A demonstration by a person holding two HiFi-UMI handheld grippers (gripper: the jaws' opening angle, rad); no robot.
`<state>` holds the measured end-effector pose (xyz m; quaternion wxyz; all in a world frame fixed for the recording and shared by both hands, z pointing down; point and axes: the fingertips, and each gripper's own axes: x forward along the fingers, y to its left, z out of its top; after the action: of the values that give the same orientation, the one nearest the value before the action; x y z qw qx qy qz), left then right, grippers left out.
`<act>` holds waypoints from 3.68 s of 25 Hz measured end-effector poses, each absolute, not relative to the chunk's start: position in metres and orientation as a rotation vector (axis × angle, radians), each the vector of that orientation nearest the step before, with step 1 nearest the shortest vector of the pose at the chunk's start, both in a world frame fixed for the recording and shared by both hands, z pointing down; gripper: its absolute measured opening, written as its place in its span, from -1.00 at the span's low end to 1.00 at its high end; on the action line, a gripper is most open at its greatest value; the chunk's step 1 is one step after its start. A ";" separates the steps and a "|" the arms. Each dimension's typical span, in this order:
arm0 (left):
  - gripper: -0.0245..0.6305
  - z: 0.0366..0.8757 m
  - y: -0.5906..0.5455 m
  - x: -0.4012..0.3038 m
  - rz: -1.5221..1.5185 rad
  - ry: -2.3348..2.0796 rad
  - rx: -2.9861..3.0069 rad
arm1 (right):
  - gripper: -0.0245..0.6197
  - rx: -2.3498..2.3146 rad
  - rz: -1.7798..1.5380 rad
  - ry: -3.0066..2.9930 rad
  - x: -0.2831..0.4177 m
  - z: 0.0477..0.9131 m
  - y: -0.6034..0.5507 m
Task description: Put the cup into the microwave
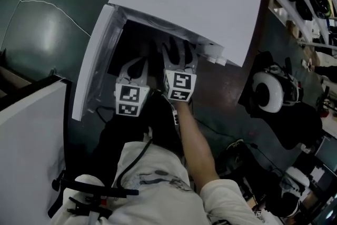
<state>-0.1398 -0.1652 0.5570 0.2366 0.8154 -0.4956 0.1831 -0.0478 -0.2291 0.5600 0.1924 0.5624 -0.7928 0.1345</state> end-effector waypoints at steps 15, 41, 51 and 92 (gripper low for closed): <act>-0.94 0.492 -0.116 -0.105 0.349 -1.356 2.404 | -0.92 1.730 0.348 -2.202 -0.015 0.493 -0.112; -0.94 0.424 0.063 -0.042 0.255 -1.431 2.548 | -0.92 1.943 0.282 -2.297 0.067 0.413 0.081; -0.94 0.421 0.110 -0.083 0.233 -1.375 2.593 | -0.92 1.995 0.287 -2.247 0.029 0.414 0.133; -0.93 0.373 0.366 -0.135 0.135 -1.506 2.657 | -0.92 2.096 0.132 -2.237 0.016 0.359 0.405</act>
<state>-0.1351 0.3660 0.3733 0.0424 0.8683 -0.4923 0.0442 0.0160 0.4053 0.3590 0.0369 0.6827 -0.7285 0.0431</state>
